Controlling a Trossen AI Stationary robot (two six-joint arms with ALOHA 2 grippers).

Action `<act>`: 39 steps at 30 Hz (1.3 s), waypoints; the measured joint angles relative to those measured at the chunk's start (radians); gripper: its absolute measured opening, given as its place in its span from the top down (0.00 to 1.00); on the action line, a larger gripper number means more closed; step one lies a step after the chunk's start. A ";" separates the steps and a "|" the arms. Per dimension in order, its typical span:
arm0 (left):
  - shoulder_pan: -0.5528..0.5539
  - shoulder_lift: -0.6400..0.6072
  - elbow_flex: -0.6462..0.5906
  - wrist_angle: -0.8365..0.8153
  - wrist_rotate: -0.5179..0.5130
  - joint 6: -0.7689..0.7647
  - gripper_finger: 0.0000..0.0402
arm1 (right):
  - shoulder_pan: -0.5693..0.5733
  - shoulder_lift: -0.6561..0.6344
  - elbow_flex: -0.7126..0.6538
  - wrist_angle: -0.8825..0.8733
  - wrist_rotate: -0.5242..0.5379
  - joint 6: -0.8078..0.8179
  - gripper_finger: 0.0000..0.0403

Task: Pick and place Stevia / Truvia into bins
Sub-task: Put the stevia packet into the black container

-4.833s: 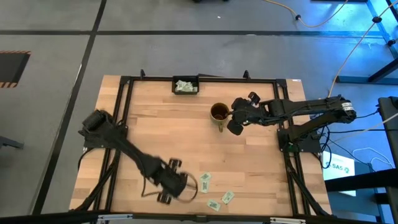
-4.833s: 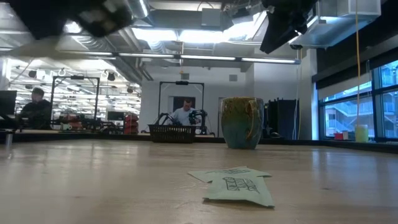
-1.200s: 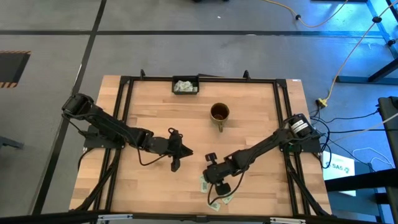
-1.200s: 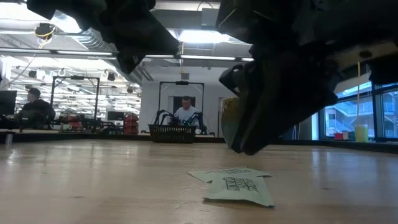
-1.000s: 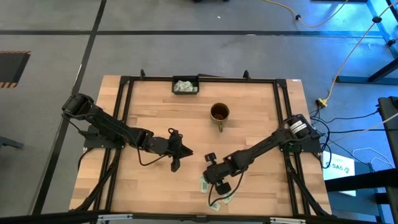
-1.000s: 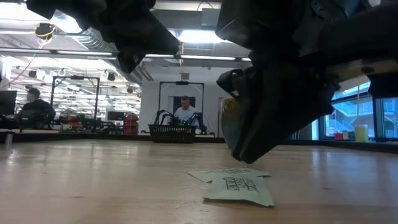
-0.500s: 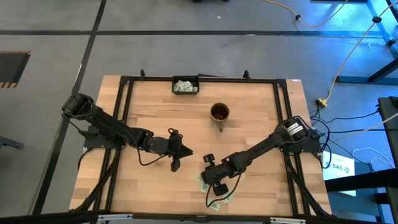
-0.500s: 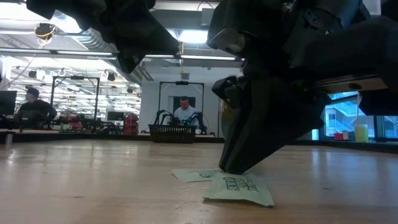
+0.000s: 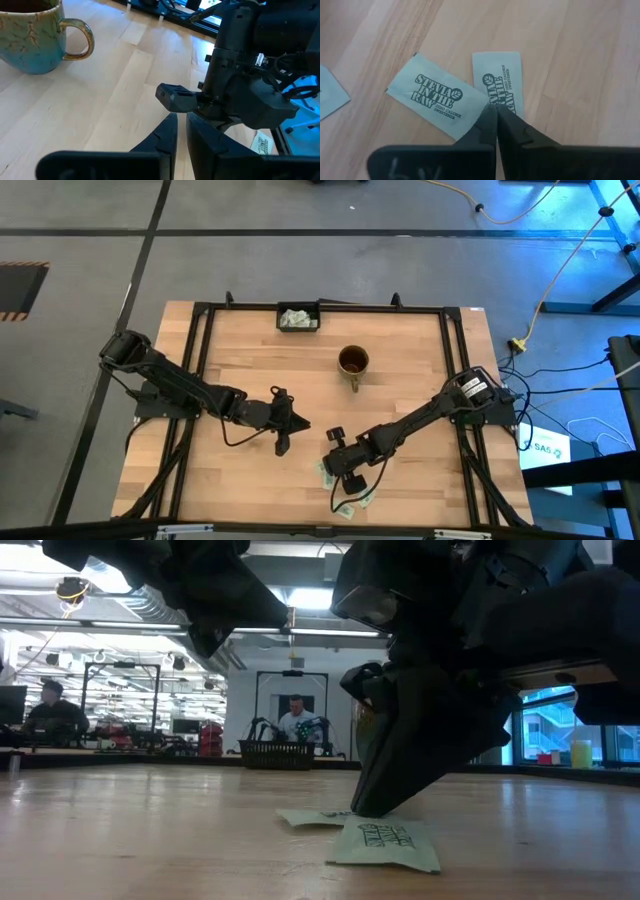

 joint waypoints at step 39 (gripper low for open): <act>-0.046 -0.480 -0.156 -0.060 -0.196 0.201 0.92 | -0.620 -0.445 0.318 -0.359 0.044 0.020 1.00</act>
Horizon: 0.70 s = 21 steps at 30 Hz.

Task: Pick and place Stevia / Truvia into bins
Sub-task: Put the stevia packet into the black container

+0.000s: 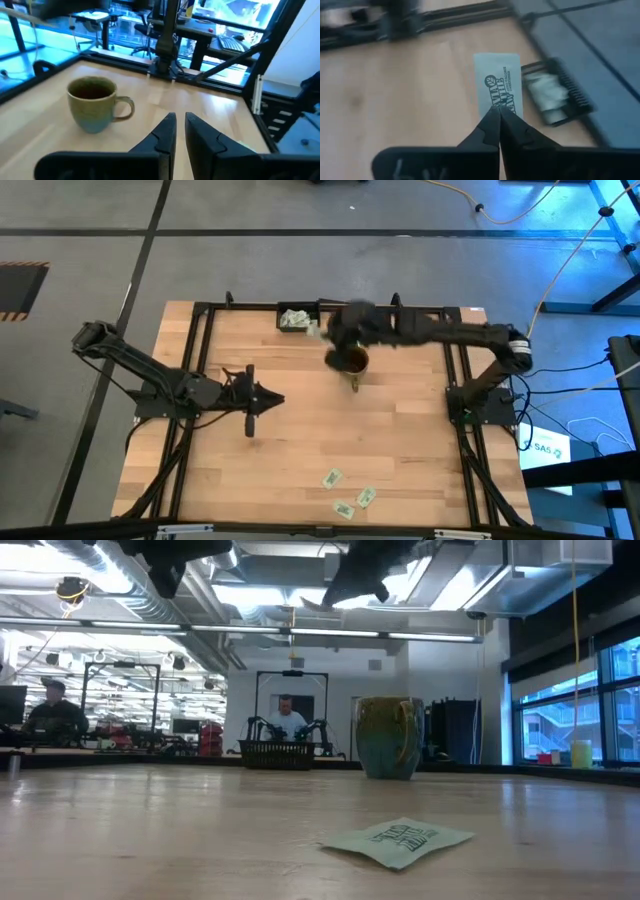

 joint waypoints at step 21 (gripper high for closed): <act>0.115 -0.006 -0.001 -0.132 0.040 0.041 0.92 | -0.303 0.639 0.556 -0.114 -0.114 -0.055 1.00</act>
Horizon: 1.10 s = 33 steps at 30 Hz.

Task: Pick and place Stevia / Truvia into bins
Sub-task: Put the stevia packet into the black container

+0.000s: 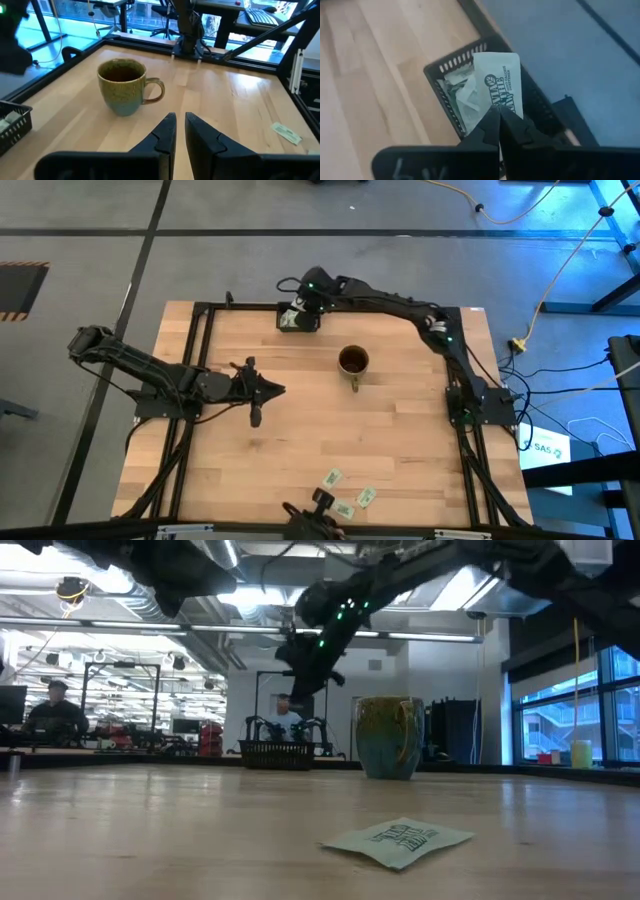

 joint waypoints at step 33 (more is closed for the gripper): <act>0.014 0.000 0.000 -0.011 0.000 -0.006 0.92 | 0.035 0.071 0.149 -0.260 -0.008 -0.050 0.81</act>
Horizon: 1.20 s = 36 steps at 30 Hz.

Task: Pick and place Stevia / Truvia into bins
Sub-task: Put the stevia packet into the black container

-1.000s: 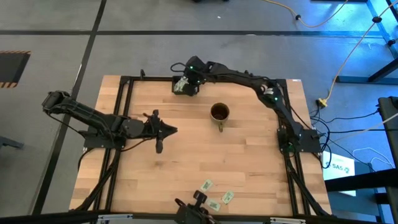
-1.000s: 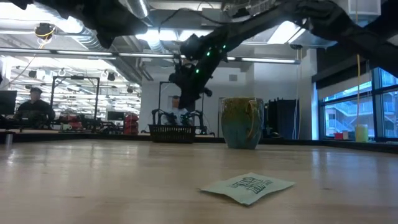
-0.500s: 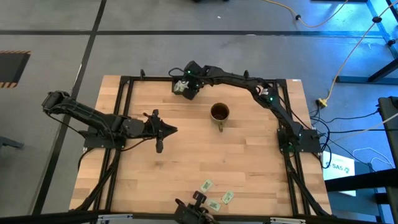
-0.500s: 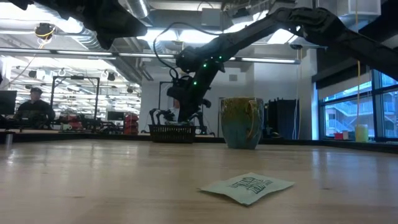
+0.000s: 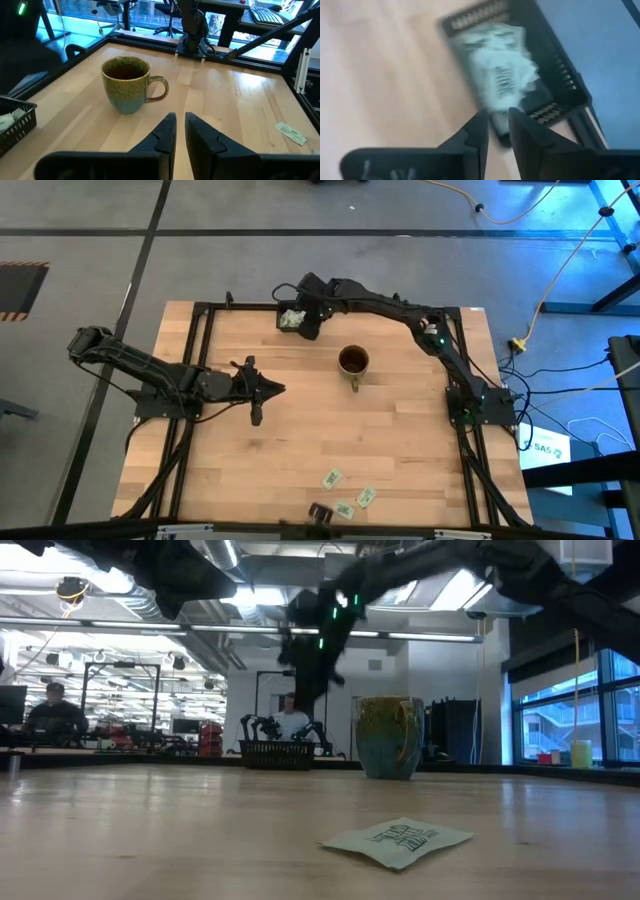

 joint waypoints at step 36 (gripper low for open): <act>-0.002 0.000 0.000 -0.007 0.163 -0.105 0.92 | 0.815 -0.374 -0.330 0.054 -0.059 -0.003 0.80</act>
